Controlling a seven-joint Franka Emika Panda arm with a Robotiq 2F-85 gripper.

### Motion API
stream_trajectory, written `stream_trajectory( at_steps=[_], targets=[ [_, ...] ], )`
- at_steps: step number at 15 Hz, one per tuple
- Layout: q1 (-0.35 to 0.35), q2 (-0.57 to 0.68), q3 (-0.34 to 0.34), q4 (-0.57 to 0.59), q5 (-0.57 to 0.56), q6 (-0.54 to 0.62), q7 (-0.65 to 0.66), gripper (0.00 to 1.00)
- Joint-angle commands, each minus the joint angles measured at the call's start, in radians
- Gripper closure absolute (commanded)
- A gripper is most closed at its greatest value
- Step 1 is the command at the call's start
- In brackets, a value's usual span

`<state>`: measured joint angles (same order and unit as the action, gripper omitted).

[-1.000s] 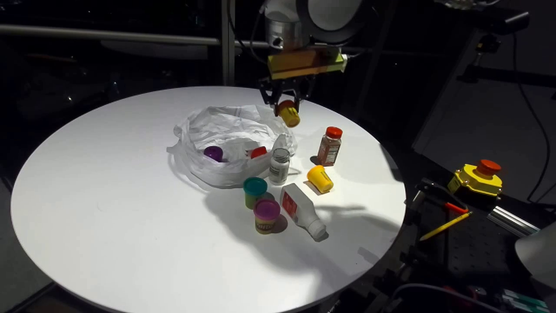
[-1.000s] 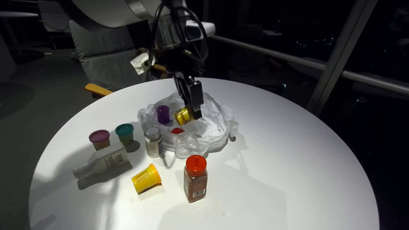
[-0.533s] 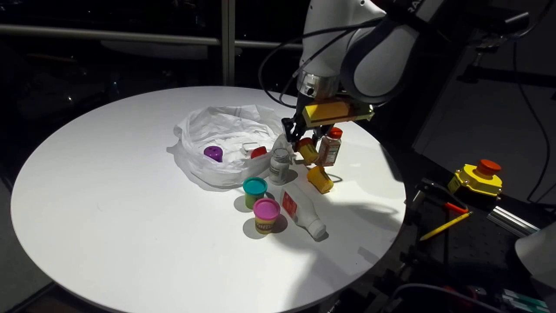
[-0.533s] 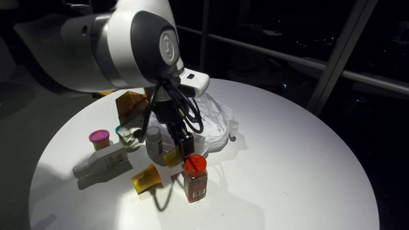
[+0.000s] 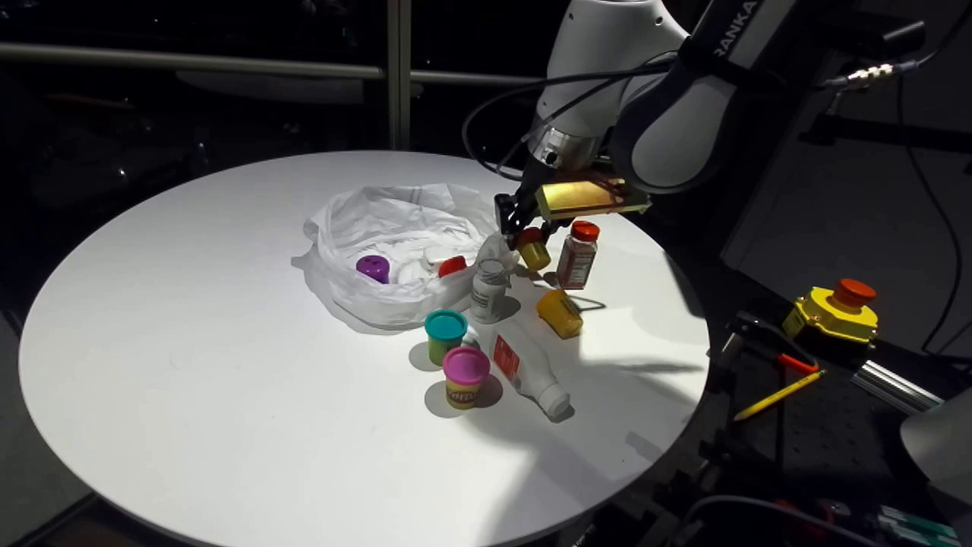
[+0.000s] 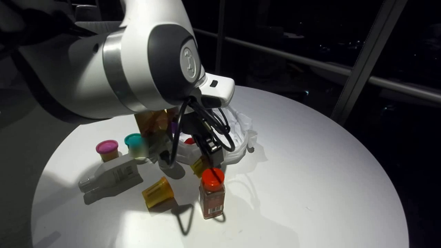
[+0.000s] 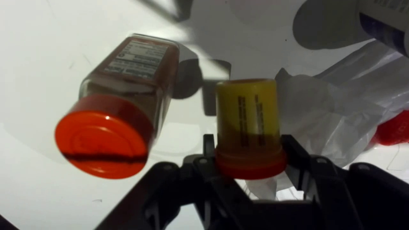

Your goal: Remove all the objects from the white plastic bag and put them on the table

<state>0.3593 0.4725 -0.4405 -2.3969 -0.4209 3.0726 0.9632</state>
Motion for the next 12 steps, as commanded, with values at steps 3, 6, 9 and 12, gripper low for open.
stream_trajectory(
  at_steps=[3,6,9,12],
  targets=[
    [0.043,-0.014,-0.04,0.002,-0.024,0.034,0.001,0.07],
    [0.023,-0.098,-0.01,0.013,0.008,-0.021,-0.012,0.0],
    [-0.011,-0.173,0.072,0.084,0.165,-0.176,-0.077,0.0],
    [-0.099,-0.145,0.216,0.258,0.284,-0.38,-0.155,0.0]
  ],
)
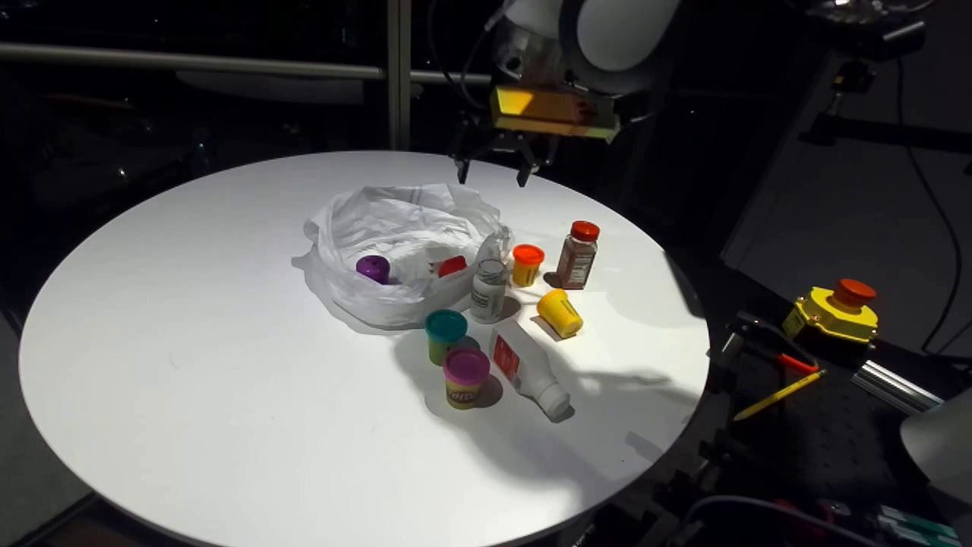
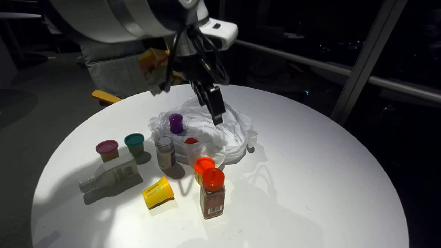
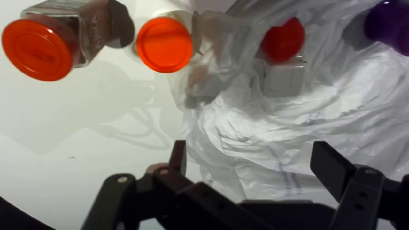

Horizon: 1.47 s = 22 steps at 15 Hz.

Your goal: Remove all the objects from the white plastic bag and put them on the table

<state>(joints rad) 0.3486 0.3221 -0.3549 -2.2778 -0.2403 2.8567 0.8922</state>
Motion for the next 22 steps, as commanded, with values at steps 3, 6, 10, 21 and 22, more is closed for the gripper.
stream_trajectory(
  at_steps=[3,6,10,21,22],
  targets=[
    [-0.18,0.127,0.27,0.347,0.275,-0.363,-0.199,0.0],
    [-0.213,0.267,0.315,0.515,0.359,-0.48,-0.2,0.0],
    [-0.21,0.458,0.325,0.697,0.399,-0.509,-0.16,0.0],
    [-0.19,0.622,0.355,0.887,0.456,-0.523,-0.127,0.0],
    [-0.186,0.613,0.351,0.875,0.456,-0.517,-0.111,0.0]
  ],
)
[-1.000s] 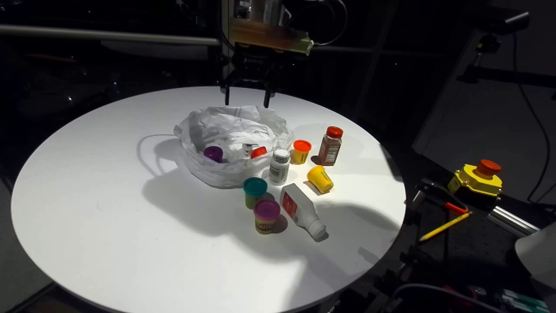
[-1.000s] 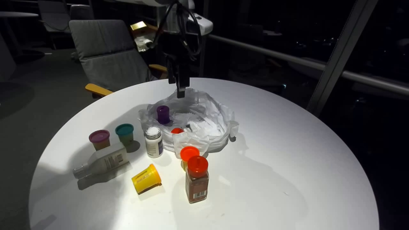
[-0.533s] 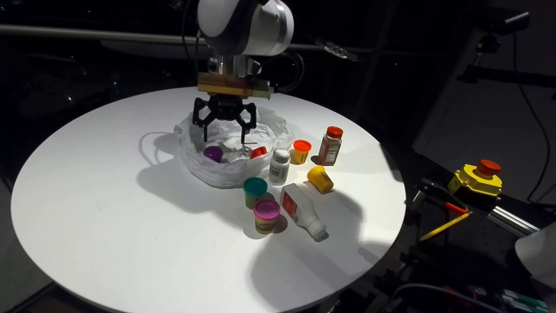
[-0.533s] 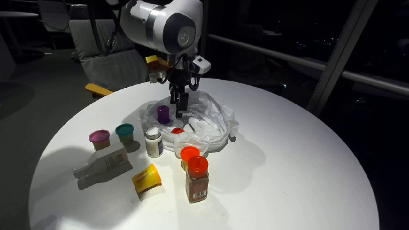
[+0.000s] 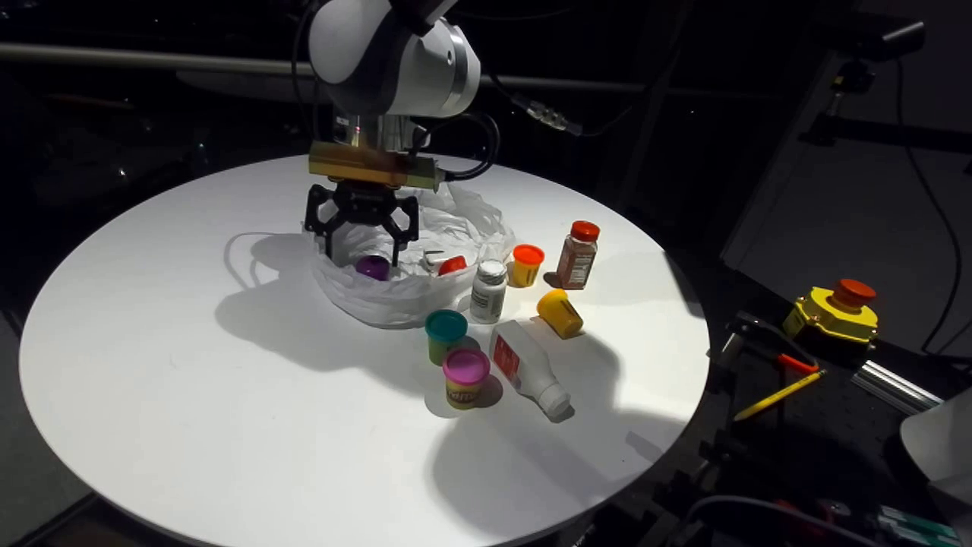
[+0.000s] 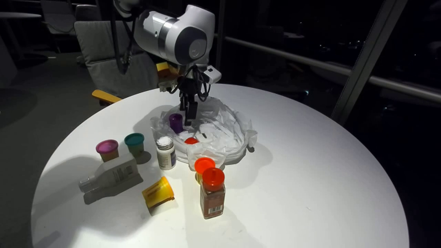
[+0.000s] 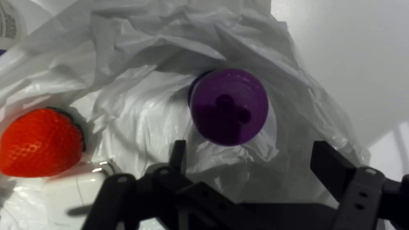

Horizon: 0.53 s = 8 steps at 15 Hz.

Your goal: Remove all the objects from the white plastic bag and put them on the table

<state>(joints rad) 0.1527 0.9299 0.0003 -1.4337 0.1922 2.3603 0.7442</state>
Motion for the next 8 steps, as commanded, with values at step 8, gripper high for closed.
stream_trajectory(
  at_steps=[8],
  targets=[
    [0.038,-0.033,-0.007,-0.054,0.023,0.006,0.169,0.0]
  ],
)
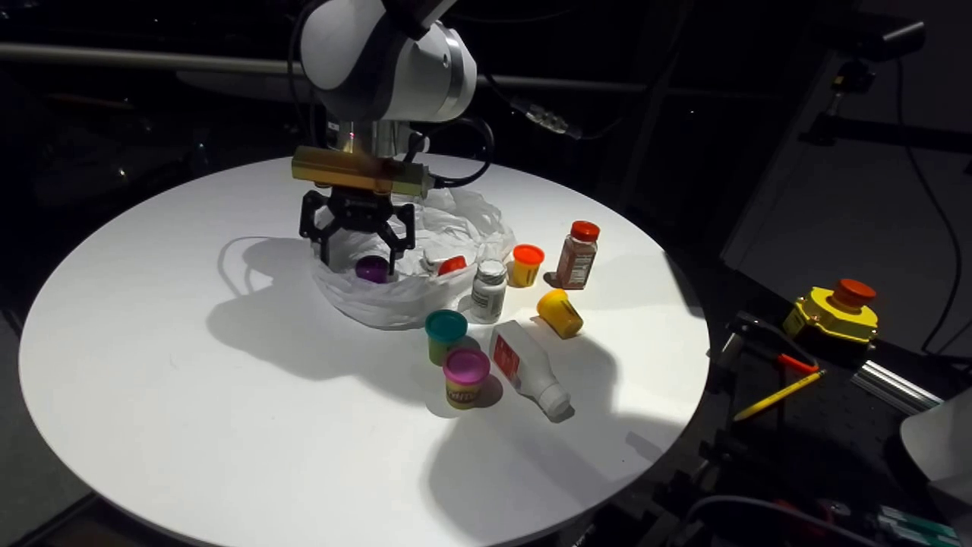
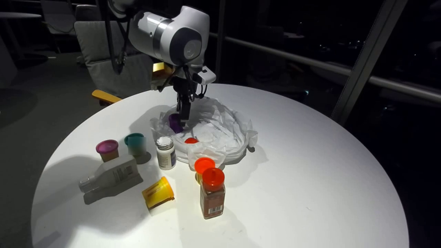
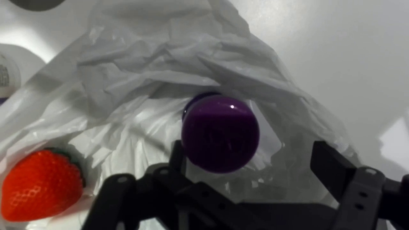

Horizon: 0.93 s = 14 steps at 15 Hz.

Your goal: Remove all the objects from the white plastic bag and put them on the table

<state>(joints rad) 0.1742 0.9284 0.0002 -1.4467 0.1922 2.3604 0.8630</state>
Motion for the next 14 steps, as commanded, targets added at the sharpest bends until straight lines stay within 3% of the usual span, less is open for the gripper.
stream_trajectory(
  at_steps=[1,4,6,7,13,14],
  targets=[
    [0.02,-0.036,-0.008,-0.052,0.023,0.01,0.07,0.0],
    [0.026,-0.055,-0.011,-0.092,0.022,0.03,0.12,0.02],
    [0.03,-0.069,-0.013,-0.12,0.019,0.044,0.149,0.27],
    [0.032,-0.079,-0.014,-0.137,0.019,0.055,0.16,0.29],
    [0.052,-0.165,-0.034,-0.245,-0.001,0.127,0.234,0.76],
    [0.061,-0.189,-0.043,-0.266,-0.011,0.131,0.246,0.76]
  ],
)
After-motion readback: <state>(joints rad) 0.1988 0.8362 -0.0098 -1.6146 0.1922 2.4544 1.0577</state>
